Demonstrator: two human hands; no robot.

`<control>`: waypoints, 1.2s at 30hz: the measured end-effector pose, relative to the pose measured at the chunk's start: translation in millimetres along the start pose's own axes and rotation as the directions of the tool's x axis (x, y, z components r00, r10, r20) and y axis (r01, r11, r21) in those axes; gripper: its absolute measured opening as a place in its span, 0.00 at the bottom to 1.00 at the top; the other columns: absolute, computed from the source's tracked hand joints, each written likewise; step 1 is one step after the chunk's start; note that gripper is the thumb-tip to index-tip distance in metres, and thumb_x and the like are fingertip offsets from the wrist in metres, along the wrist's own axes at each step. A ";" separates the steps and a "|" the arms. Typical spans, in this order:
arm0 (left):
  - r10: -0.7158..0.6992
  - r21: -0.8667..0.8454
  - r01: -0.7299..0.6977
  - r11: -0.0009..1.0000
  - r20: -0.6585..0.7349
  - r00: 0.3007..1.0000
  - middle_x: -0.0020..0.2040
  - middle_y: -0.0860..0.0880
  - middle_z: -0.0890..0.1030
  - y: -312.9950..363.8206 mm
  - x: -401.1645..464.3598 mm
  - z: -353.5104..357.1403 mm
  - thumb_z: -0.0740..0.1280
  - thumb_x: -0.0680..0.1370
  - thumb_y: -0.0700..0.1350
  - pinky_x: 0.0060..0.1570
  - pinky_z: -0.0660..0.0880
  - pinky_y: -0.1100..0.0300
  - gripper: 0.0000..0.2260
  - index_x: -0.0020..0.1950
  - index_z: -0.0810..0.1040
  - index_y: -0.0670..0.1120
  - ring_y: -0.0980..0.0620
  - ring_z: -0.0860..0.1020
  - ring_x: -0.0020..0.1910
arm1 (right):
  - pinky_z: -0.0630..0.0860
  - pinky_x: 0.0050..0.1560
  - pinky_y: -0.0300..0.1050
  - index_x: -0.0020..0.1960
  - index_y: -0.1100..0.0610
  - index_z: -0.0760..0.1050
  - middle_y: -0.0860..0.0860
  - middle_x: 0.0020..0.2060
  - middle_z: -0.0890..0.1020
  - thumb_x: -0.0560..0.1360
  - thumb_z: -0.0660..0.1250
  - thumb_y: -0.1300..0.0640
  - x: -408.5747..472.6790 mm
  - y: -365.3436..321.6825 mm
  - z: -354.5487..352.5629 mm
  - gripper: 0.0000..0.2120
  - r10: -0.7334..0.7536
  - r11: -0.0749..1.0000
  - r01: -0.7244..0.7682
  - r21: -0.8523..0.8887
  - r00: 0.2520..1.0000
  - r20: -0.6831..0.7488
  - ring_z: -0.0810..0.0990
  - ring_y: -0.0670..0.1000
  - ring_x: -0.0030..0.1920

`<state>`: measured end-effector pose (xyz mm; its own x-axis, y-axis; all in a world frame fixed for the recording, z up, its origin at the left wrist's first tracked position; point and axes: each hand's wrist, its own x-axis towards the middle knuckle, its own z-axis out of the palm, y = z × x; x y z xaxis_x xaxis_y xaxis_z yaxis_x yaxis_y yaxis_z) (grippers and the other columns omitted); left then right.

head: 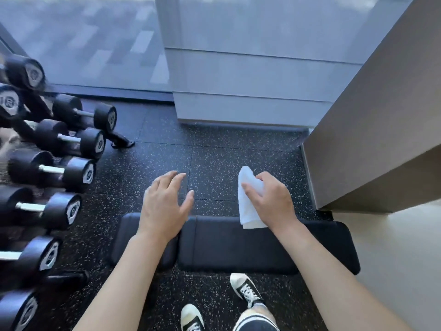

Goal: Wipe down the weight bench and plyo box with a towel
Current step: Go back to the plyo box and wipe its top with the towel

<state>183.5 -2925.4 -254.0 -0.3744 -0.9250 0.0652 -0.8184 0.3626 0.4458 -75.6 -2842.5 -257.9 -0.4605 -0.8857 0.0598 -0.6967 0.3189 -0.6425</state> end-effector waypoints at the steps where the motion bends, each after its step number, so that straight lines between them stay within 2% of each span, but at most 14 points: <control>1: 0.008 -0.002 -0.008 1.000 -0.006 1.000 0.73 0.46 0.76 7.0 1.0 -14.7 0.56 0.80 0.62 0.73 0.69 0.42 0.30 0.75 0.76 0.46 0.43 0.72 0.73 | 0.64 0.41 0.48 0.51 0.57 0.76 0.49 0.40 0.77 0.80 0.70 0.43 -0.7 -10.1 -11.9 0.16 -0.005 1.000 0.005 -0.002 1.000 -0.008 0.74 0.54 0.41; 6: 0.027 0.028 -0.026 0.999 -0.025 0.999 0.74 0.47 0.76 41.6 -1.3 -83.9 0.59 0.79 0.62 0.74 0.67 0.45 0.30 0.76 0.75 0.47 0.44 0.70 0.74 | 0.64 0.41 0.47 0.51 0.56 0.77 0.48 0.40 0.77 0.80 0.69 0.42 0.4 -58.0 -65.5 0.16 -0.050 0.999 0.050 0.008 0.999 -0.001 0.75 0.54 0.41; 10: 0.028 0.056 -0.023 0.998 -0.084 0.996 0.72 0.47 0.77 64.8 0.7 -129.7 0.57 0.78 0.63 0.72 0.68 0.45 0.31 0.74 0.77 0.46 0.44 0.72 0.73 | 0.65 0.40 0.47 0.52 0.56 0.77 0.49 0.39 0.78 0.80 0.68 0.41 16.2 -87.0 -100.2 0.17 -0.112 0.994 0.112 0.012 0.994 0.005 0.77 0.54 0.41; 15: -0.032 0.070 0.045 0.997 -0.173 0.984 0.73 0.48 0.77 81.9 19.8 -174.7 0.60 0.80 0.61 0.74 0.68 0.45 0.28 0.75 0.76 0.47 0.45 0.71 0.74 | 0.65 0.34 0.44 0.46 0.53 0.75 0.45 0.33 0.76 0.81 0.66 0.40 52.4 -125.7 -126.9 0.16 -0.214 0.977 0.213 0.022 0.976 0.029 0.76 0.50 0.34; 20: -0.095 0.049 0.113 0.992 -0.279 0.956 0.74 0.48 0.76 93.5 25.9 -192.6 0.65 0.82 0.58 0.74 0.68 0.41 0.24 0.75 0.76 0.48 0.46 0.69 0.75 | 0.71 0.36 0.44 0.45 0.53 0.74 0.46 0.33 0.77 0.81 0.66 0.41 83.7 -155.5 -135.4 0.16 -0.337 0.941 0.335 0.041 0.941 0.039 0.78 0.51 0.35; 25: -0.234 0.018 0.257 0.966 -0.356 0.905 0.73 0.48 0.77 99.1 3.6 -200.7 0.60 0.79 0.62 0.71 0.71 0.38 0.28 0.73 0.77 0.48 0.46 0.70 0.74 | 0.70 0.38 0.45 0.47 0.52 0.73 0.47 0.34 0.78 0.81 0.66 0.40 102.6 -176.5 -124.7 0.15 -0.453 0.891 0.447 0.075 0.886 0.095 0.78 0.52 0.36; 27: -0.288 0.017 0.320 0.947 -0.392 0.874 0.73 0.49 0.77 97.6 -11.5 -201.5 0.62 0.81 0.60 0.71 0.71 0.38 0.24 0.72 0.78 0.49 0.46 0.71 0.74 | 0.72 0.39 0.46 0.47 0.51 0.73 0.48 0.35 0.79 0.81 0.66 0.39 102.6 -185.7 -114.8 0.15 -0.493 0.870 0.485 0.091 0.859 0.135 0.78 0.53 0.37; 30: -0.370 -0.001 0.414 0.910 -0.448 0.814 0.73 0.49 0.77 90.9 -37.8 -202.5 0.65 0.82 0.58 0.72 0.71 0.39 0.22 0.72 0.78 0.49 0.46 0.70 0.74 | 0.76 0.40 0.48 0.47 0.52 0.74 0.48 0.35 0.79 0.80 0.67 0.39 94.3 -204.6 -99.2 0.16 -0.562 0.827 0.546 0.133 0.804 0.196 0.79 0.53 0.37; 36: -0.502 -0.054 0.564 0.824 -0.532 0.682 0.72 0.49 0.77 84.9 -99.6 -220.9 0.58 0.78 0.63 0.70 0.72 0.38 0.28 0.71 0.79 0.49 0.45 0.72 0.73 | 0.80 0.40 0.49 0.46 0.51 0.75 0.46 0.35 0.80 0.79 0.67 0.39 61.0 -257.2 -79.4 0.15 -0.678 0.735 0.639 0.227 0.679 0.283 0.79 0.49 0.35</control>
<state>247.6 -2827.6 -25.4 0.3871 -0.8734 0.2956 -0.8619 -0.2288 0.4526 31.8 -2951.8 -28.3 0.3155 -0.9128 0.2594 -0.6818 -0.4082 -0.6070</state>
